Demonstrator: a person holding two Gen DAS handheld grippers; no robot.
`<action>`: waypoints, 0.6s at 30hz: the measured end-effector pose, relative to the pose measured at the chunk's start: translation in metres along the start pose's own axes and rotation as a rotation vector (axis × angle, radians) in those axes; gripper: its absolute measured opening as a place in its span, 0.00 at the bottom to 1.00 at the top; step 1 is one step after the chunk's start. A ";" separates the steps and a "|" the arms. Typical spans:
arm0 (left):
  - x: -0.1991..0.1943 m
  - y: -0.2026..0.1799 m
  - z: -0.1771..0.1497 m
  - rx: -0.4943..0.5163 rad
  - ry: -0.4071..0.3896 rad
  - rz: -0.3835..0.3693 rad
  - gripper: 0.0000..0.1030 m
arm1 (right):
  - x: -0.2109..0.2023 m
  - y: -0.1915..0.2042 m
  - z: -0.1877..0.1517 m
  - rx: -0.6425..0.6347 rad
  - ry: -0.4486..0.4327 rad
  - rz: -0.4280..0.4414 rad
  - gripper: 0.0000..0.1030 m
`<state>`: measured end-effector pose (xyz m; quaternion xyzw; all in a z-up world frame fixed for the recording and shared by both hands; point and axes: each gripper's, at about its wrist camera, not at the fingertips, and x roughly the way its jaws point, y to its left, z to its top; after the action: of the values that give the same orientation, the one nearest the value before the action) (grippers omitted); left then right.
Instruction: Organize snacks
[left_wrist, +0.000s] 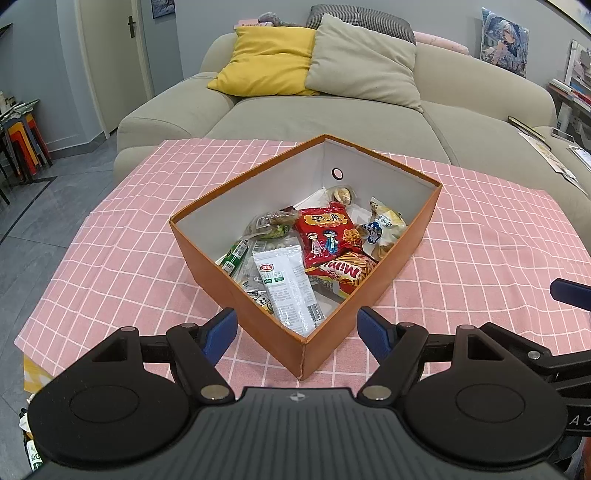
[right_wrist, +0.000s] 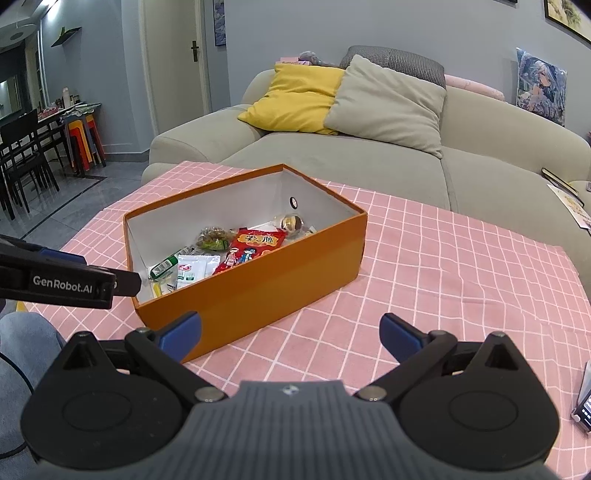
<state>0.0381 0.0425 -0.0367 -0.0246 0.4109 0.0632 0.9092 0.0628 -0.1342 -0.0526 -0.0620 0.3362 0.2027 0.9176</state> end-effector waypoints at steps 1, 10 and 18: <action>0.000 0.001 0.000 0.001 0.001 -0.001 0.84 | 0.000 0.001 0.000 -0.001 0.001 -0.001 0.96; 0.001 0.002 0.001 0.001 0.005 0.000 0.84 | 0.001 0.006 0.000 -0.018 0.000 0.008 0.96; 0.002 0.004 0.002 -0.011 0.010 -0.005 0.84 | 0.000 0.007 0.001 -0.025 -0.003 0.012 0.96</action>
<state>0.0402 0.0471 -0.0374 -0.0307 0.4151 0.0631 0.9070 0.0608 -0.1279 -0.0518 -0.0711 0.3328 0.2122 0.9161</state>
